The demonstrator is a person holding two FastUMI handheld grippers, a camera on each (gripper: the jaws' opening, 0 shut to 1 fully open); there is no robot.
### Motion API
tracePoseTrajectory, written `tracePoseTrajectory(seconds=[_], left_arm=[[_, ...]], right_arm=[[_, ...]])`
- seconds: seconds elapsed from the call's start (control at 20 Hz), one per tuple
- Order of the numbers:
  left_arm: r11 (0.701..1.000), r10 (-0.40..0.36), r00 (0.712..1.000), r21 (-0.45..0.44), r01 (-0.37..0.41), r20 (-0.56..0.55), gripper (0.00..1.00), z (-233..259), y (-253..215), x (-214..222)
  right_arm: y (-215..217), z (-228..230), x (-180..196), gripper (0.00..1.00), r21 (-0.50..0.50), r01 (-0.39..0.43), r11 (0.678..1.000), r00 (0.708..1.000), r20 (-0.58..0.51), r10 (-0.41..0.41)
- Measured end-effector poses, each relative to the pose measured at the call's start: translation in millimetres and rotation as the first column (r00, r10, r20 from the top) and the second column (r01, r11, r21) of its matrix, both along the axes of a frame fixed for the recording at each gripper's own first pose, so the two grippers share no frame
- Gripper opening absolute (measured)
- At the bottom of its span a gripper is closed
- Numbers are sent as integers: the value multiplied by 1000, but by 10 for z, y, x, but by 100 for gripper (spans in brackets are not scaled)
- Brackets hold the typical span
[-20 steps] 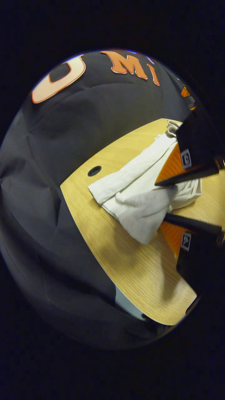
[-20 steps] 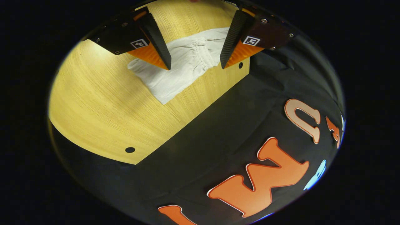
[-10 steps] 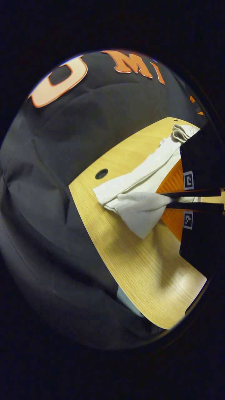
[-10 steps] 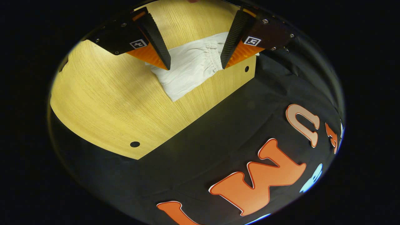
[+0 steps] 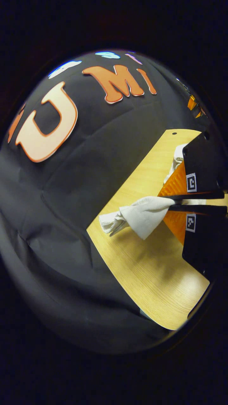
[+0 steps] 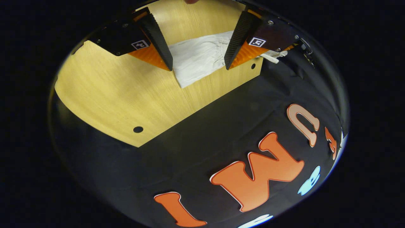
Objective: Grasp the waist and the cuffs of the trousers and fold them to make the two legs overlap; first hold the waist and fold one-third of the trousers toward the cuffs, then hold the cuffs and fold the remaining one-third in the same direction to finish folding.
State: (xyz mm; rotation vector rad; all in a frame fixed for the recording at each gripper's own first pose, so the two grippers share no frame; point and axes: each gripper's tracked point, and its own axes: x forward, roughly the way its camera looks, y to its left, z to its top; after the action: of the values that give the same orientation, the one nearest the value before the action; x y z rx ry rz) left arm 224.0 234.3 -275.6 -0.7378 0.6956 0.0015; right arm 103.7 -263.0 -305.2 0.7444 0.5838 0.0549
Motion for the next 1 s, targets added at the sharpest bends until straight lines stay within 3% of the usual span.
tracePoseTrajectory(seconds=[1.0], left_arm=[[990, -139, 982, 57, 133, 126, 11, 1048, -1736, 362]], right_arm=[[-874, -150, -220, 98, -144, -49, 988, 997, 59, 58]])
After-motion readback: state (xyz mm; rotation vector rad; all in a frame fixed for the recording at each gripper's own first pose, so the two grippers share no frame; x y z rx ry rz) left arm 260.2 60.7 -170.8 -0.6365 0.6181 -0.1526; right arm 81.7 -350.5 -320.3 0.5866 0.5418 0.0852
